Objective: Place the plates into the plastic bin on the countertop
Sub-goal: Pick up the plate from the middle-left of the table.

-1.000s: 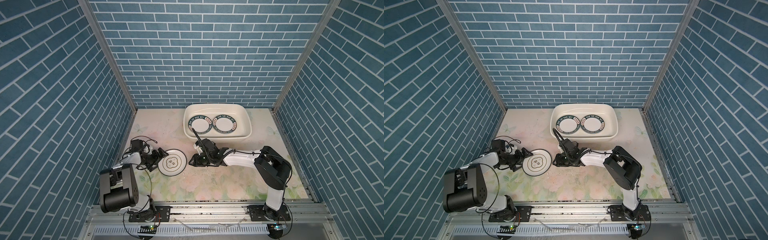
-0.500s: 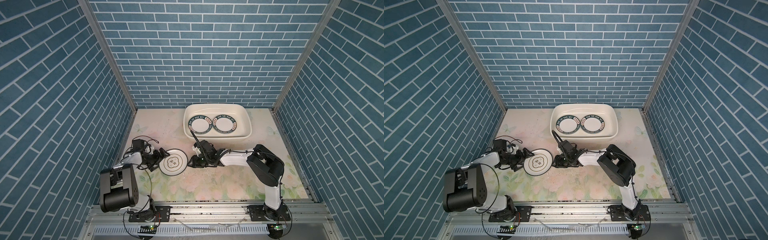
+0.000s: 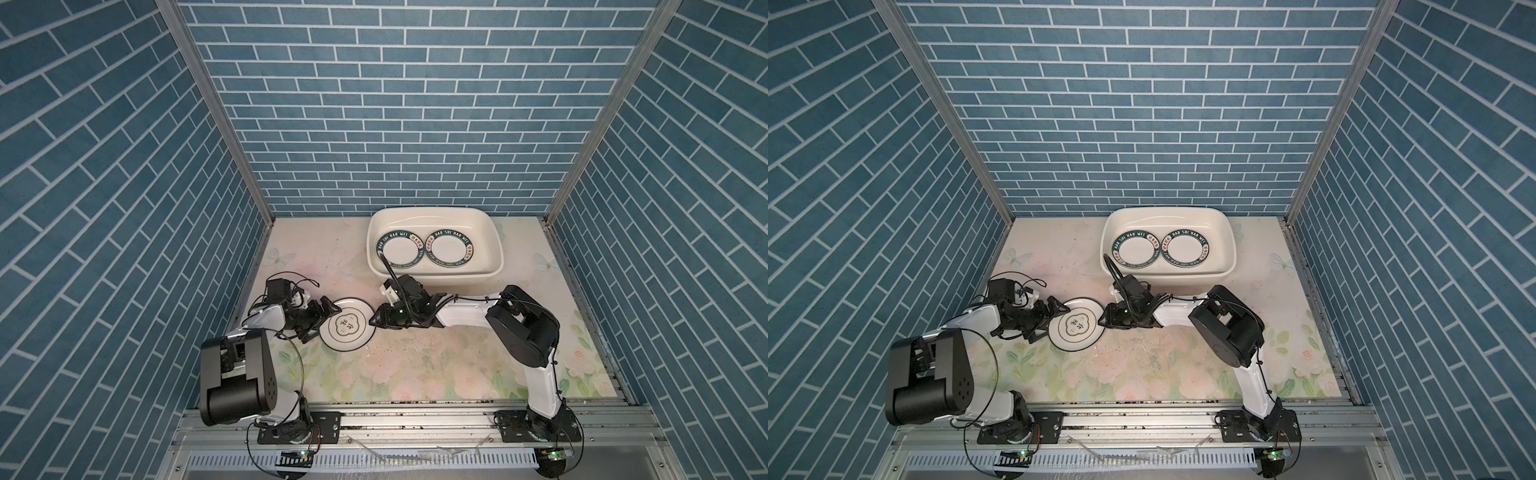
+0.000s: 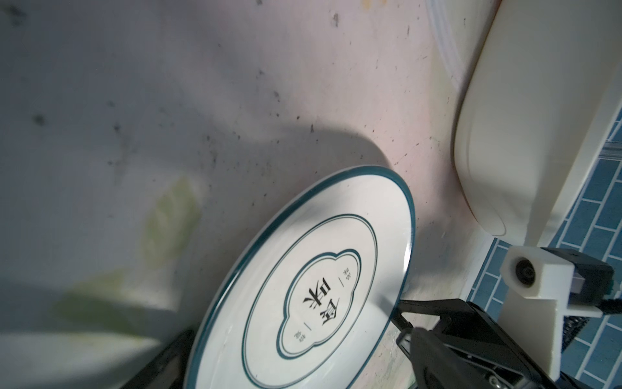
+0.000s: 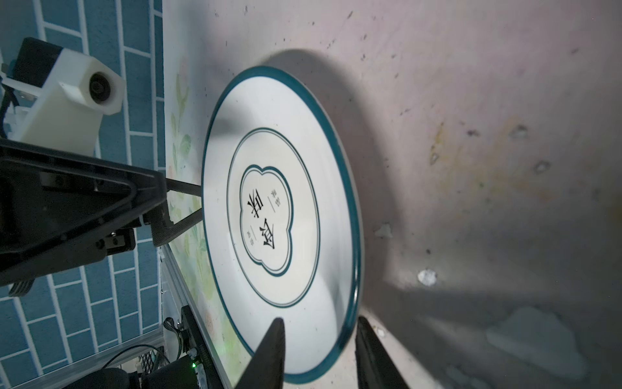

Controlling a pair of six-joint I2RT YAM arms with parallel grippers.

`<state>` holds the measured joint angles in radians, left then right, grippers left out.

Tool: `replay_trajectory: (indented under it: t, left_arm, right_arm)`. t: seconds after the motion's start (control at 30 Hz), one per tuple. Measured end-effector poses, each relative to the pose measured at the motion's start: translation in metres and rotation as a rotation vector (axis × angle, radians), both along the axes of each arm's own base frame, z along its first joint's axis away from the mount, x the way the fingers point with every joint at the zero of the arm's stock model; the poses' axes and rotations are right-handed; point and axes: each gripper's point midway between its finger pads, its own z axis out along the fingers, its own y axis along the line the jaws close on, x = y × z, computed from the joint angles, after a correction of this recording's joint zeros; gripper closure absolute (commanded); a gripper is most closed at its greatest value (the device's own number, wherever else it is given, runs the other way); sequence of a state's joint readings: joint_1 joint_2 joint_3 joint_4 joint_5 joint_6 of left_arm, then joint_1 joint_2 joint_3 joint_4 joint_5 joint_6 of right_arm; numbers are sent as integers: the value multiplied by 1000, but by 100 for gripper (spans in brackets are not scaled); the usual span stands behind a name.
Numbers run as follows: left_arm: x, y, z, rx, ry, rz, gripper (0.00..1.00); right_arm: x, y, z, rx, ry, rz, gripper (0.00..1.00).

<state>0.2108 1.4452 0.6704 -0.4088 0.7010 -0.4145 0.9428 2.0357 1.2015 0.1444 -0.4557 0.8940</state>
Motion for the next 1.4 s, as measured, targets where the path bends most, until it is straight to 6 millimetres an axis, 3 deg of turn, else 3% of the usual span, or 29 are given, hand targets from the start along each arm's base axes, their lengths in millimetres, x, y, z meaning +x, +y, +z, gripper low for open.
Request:
replay_trajectory:
  t: [0.37, 0.67, 1.2, 1.4]
  left_arm:
    - [-1, -8, 2, -2, -9, -30, 0]
    - [-1, -20, 5, -25, -26, -66, 0]
    - [-1, -18, 5, 0, -39, -69, 0]
    - [-6, -17, 2, 13, -31, -68, 0]
  right_arm:
    - [9, -1, -7, 26, 24, -35, 74]
    - [13, -3, -13, 72, 56, -68, 75]
    - [12, -8, -19, 70, 59, -73, 89]
    - [15, -4, -9, 108, 59, -82, 96]
